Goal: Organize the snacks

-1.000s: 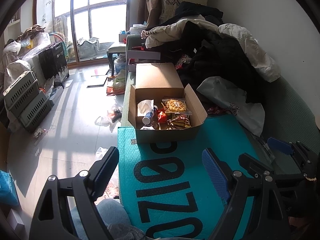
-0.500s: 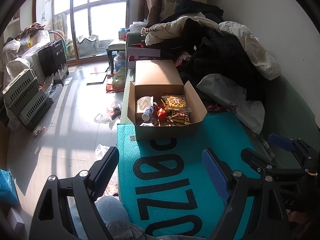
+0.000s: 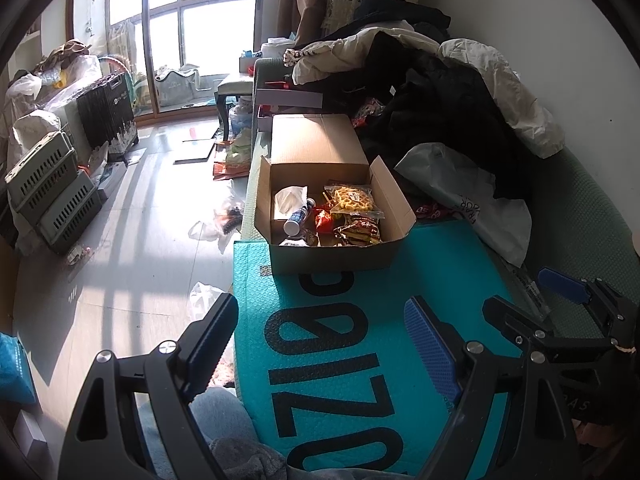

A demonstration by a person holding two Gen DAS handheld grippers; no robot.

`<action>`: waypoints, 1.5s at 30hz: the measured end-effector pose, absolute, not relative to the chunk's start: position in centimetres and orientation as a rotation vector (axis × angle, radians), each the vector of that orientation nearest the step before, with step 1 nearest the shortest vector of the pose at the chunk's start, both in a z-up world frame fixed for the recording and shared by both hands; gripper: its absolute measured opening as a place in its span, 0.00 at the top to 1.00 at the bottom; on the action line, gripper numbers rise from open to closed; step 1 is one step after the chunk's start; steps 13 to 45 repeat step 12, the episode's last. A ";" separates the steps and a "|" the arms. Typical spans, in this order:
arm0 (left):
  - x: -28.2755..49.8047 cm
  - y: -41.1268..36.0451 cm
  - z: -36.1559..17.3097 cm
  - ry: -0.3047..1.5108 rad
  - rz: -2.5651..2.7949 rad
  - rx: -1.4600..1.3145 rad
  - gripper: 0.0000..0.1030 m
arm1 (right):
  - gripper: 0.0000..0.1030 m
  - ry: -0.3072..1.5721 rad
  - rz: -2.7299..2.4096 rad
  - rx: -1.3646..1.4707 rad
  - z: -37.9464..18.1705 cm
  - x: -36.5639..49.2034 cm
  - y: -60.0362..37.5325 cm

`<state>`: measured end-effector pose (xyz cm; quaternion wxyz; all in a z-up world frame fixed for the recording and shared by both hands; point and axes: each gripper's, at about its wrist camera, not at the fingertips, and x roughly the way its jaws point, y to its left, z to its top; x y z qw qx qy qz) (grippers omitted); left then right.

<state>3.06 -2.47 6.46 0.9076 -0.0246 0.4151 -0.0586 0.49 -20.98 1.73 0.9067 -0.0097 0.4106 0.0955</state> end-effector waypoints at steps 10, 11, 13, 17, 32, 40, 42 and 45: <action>3.1 -2.6 6.1 0.862 -0.133 -0.052 0.17 | 0.12 0.857 0.193 -0.014 1.1 0.3 -21.1; 3.2 -2.6 6.1 0.864 -0.135 -0.055 0.17 | 0.12 0.859 0.192 -0.013 1.0 0.4 -21.1; 3.3 -2.6 5.9 0.867 -0.137 -0.061 0.17 | 0.11 0.861 0.190 -0.011 0.9 0.4 -21.2; 3.3 -2.6 5.9 0.867 -0.137 -0.061 0.17 | 0.11 0.861 0.190 -0.011 0.9 0.4 -21.2; 3.3 -2.6 5.9 0.867 -0.137 -0.061 0.17 | 0.11 0.861 0.190 -0.011 0.9 0.4 -21.2; 3.3 -2.6 5.9 0.867 -0.137 -0.061 0.17 | 0.11 0.861 0.190 -0.011 0.9 0.4 -21.2; 3.3 -2.6 5.9 0.867 -0.137 -0.061 0.17 | 0.11 0.861 0.190 -0.011 0.9 0.4 -21.2; 3.3 -2.6 5.9 0.867 -0.137 -0.061 0.17 | 0.11 0.861 0.190 -0.011 0.9 0.4 -21.2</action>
